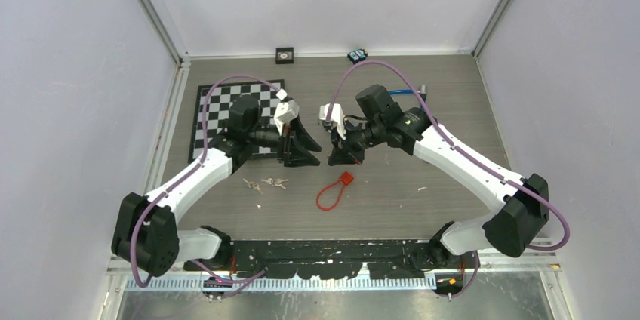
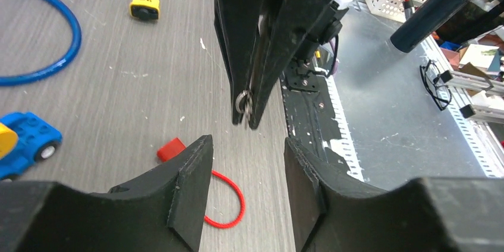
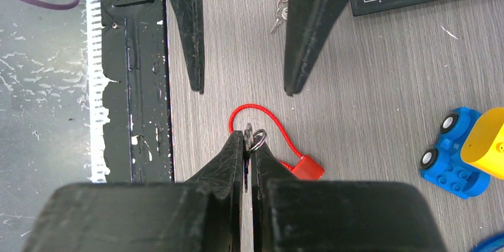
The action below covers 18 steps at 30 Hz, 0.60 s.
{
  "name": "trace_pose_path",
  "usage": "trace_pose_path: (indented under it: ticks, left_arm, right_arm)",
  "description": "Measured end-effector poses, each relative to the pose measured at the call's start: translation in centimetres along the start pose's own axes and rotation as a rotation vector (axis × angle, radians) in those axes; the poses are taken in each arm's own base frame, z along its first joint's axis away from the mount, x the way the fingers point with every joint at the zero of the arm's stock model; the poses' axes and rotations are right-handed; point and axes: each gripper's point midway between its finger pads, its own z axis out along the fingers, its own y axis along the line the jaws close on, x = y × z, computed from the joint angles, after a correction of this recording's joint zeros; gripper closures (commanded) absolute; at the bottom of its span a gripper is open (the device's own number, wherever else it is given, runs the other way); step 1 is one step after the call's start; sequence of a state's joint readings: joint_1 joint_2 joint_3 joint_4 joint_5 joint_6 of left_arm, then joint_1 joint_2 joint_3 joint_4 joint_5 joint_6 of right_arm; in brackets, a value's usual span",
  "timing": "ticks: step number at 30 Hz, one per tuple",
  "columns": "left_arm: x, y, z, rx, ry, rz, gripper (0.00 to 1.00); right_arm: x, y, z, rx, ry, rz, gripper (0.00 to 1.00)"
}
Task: Unlock with the key
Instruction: Pick up the key from the center of the board.
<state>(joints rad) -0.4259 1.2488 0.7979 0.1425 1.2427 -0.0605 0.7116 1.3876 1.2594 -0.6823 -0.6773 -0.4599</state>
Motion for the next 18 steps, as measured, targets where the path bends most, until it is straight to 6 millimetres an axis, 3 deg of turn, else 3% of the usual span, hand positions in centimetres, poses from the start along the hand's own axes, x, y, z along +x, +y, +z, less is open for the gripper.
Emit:
trace_pose_path:
  ticks: [5,9,18]
  left_arm:
    - [-1.3,0.4,1.1,0.008,0.008,0.026,0.54]
    - [-0.6,0.4,1.7,0.013,0.029,0.001,0.63]
    - [0.1,0.7,2.2,0.006,0.048,-0.014,0.72]
  right_arm:
    - [0.0,0.0,0.0,0.0,-0.001,0.01,1.0]
    - [0.0,0.1,0.0,0.0,-0.001,0.014,1.0]
    - [0.0,0.1,0.0,0.0,-0.001,0.018,1.0]
